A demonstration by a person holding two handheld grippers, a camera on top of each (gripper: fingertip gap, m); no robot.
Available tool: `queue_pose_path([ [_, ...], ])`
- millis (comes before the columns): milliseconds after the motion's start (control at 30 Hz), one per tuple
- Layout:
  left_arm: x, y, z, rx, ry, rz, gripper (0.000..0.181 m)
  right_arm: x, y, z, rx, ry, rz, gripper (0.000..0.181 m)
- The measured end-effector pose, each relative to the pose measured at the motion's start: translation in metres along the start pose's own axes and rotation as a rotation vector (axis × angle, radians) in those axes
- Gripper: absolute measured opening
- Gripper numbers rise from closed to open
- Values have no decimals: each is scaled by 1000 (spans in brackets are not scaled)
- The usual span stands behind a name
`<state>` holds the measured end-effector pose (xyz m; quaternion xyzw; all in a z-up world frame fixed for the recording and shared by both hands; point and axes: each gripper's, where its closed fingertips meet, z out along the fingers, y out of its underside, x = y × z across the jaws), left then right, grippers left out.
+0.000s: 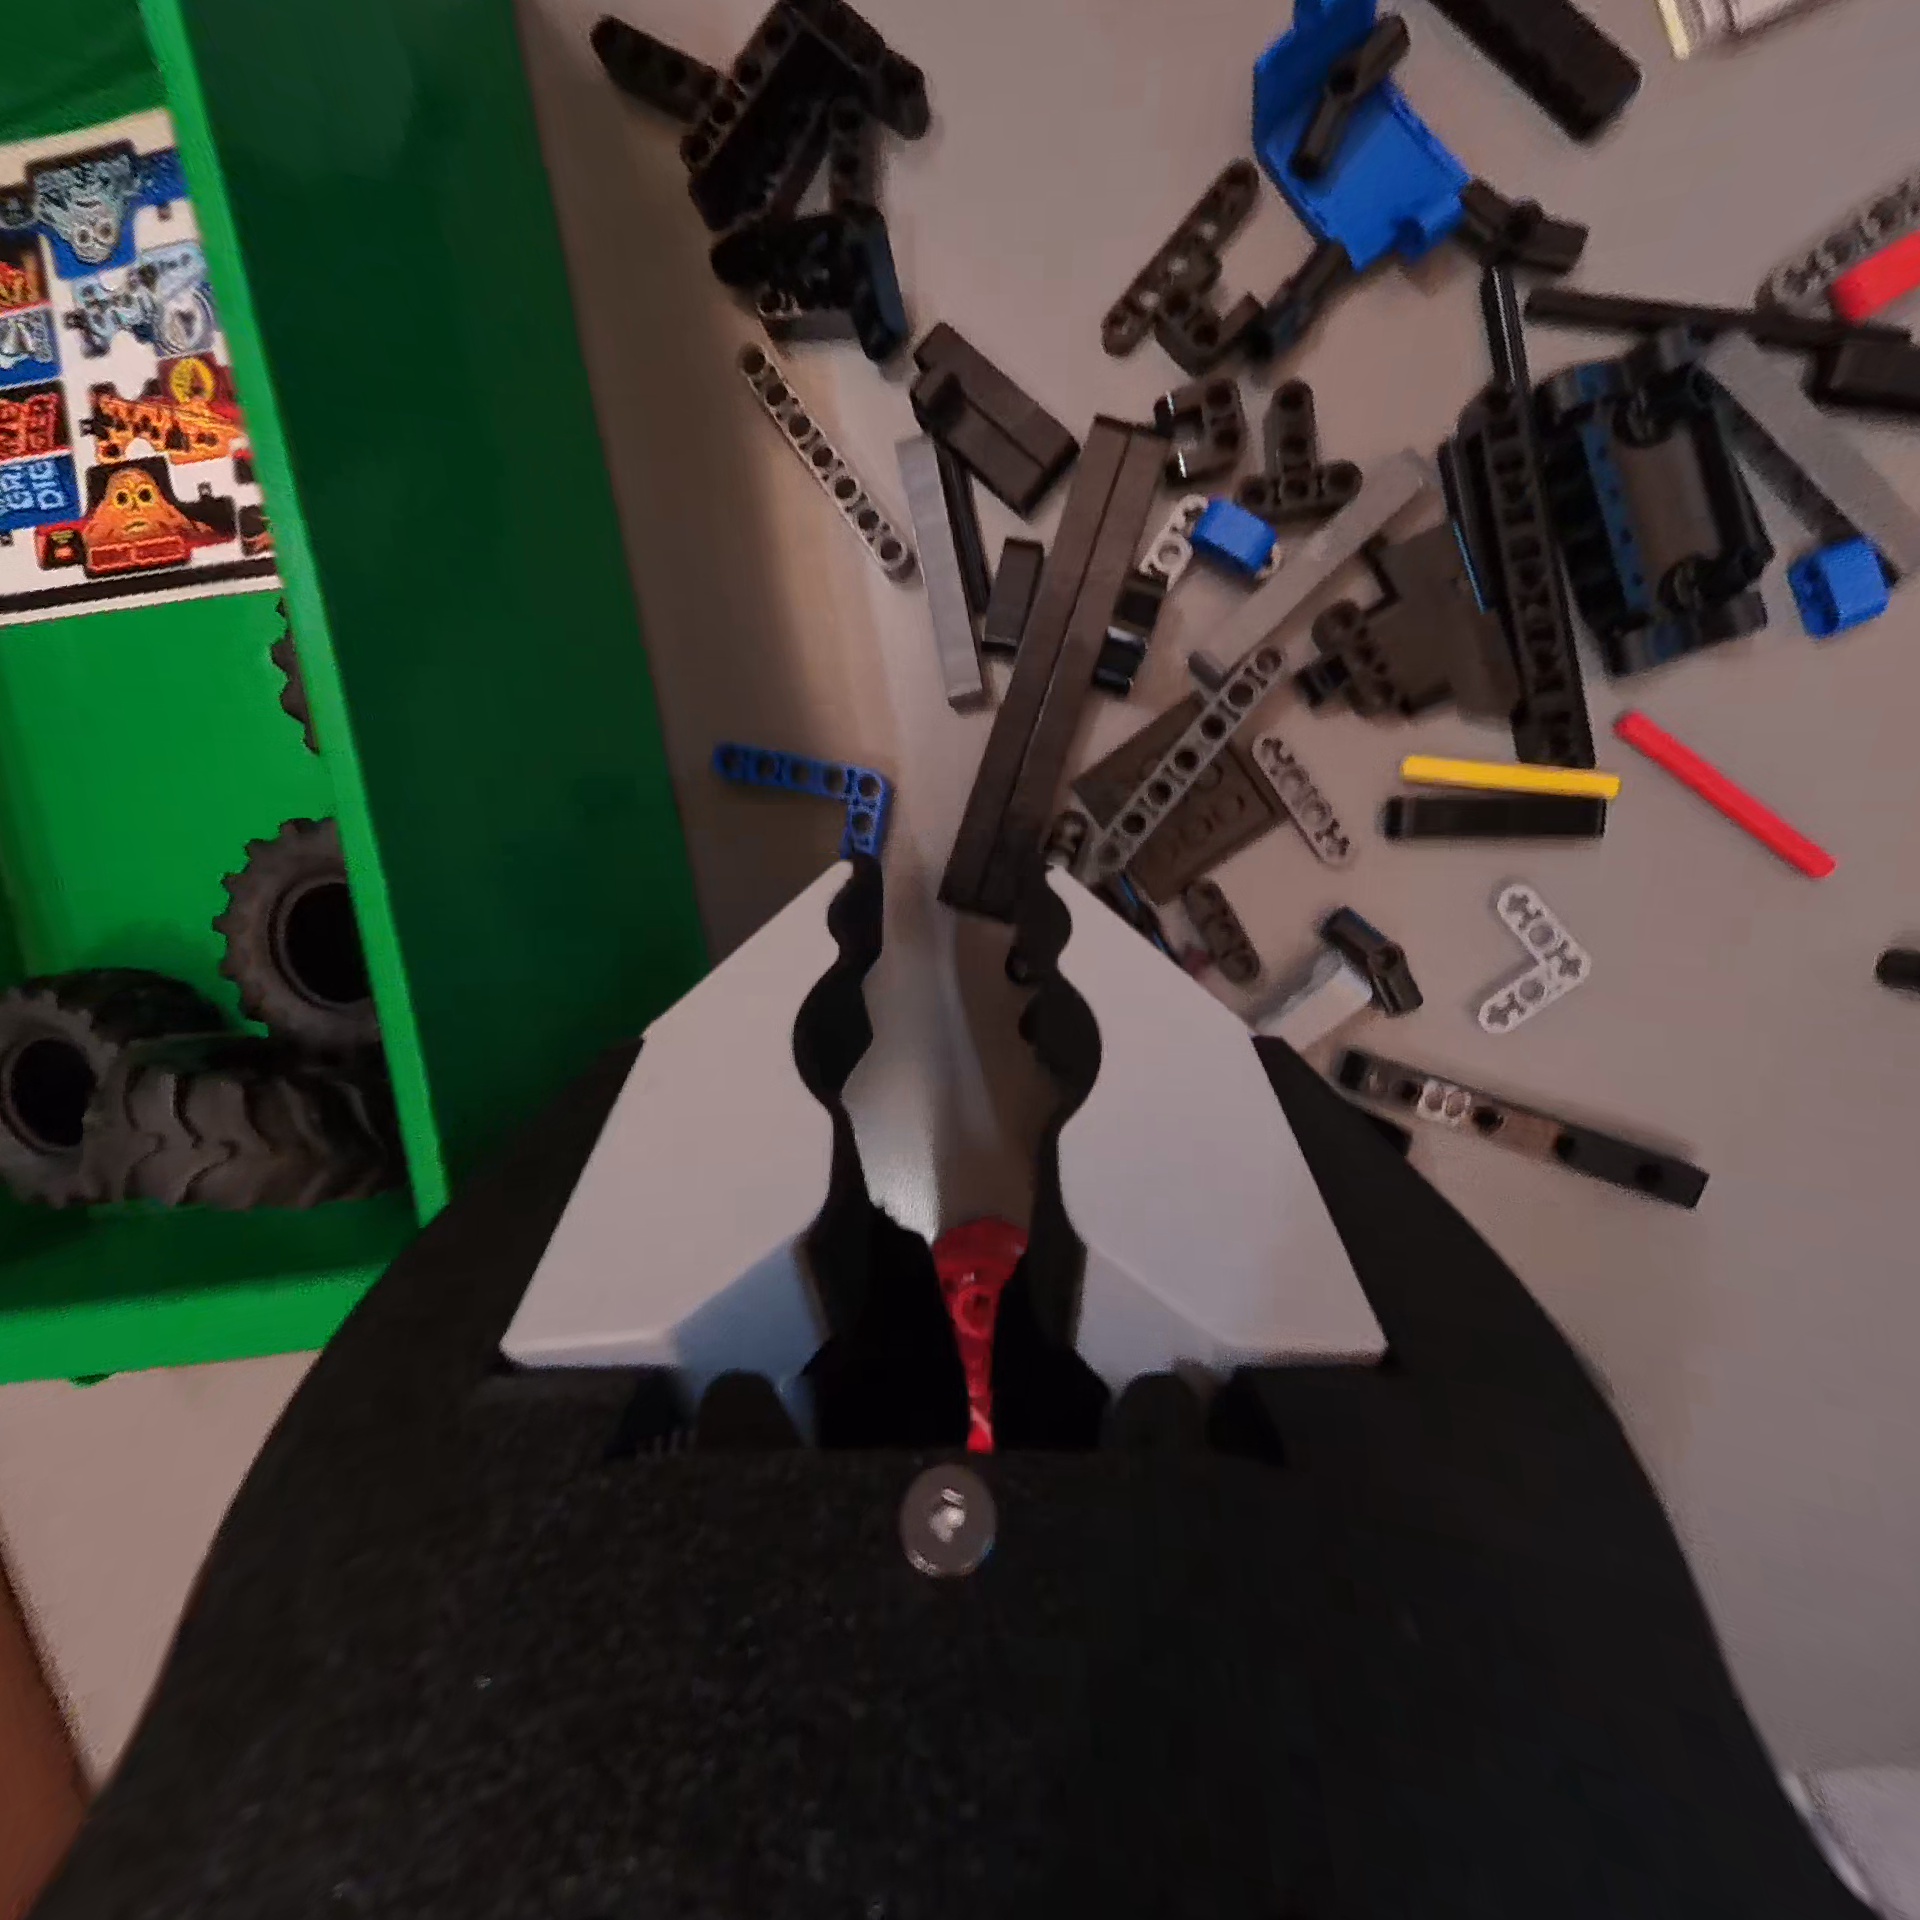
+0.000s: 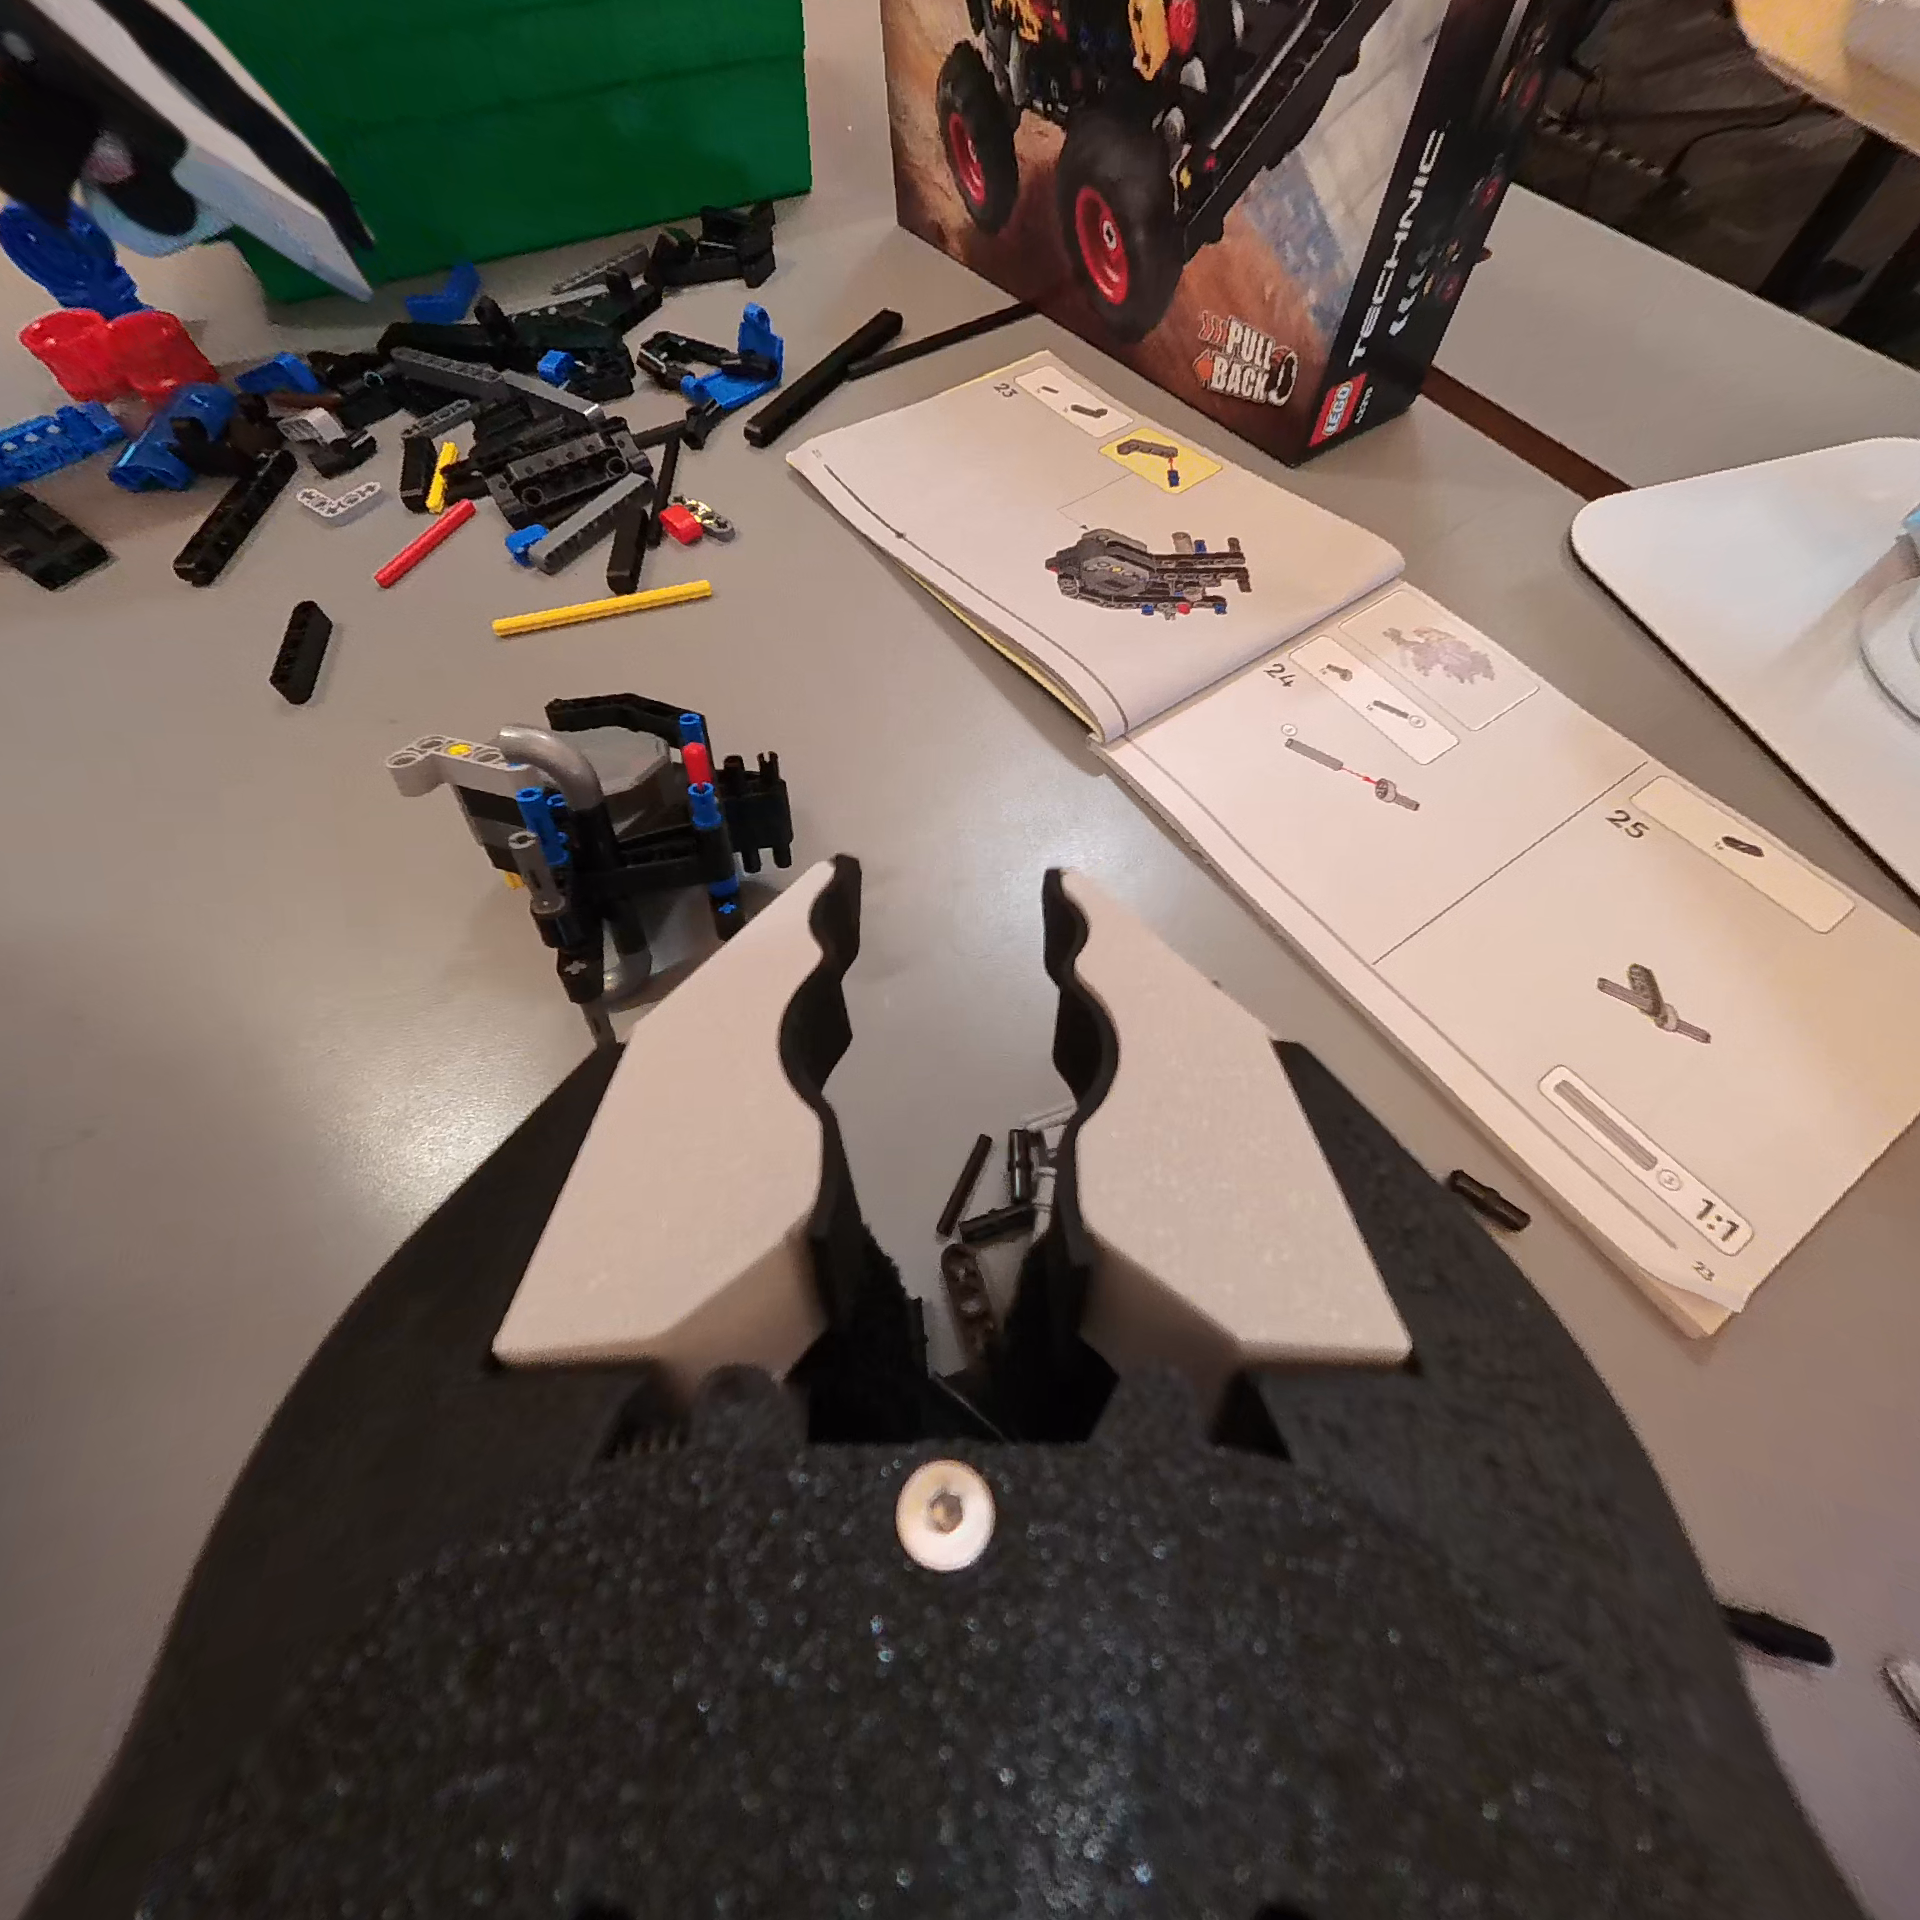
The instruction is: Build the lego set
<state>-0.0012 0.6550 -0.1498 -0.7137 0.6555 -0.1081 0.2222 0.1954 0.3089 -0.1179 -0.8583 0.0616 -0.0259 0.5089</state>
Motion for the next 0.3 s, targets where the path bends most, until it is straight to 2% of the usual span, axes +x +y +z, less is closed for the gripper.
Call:
queue_pose_path([
  [33, 2, 5, -2, -2, 3, 18, 25, -1, 1, 1, -3, -2, 0, 35],
  [167, -3, 24, -14, -10, -13, -34, 25, -3, 3, 3, -11, -8, -3, 35],
  [300, 10, 38, -34, 19, 32, -38, 25, -4, 2, 2, -8, -11, -7, 34],
])
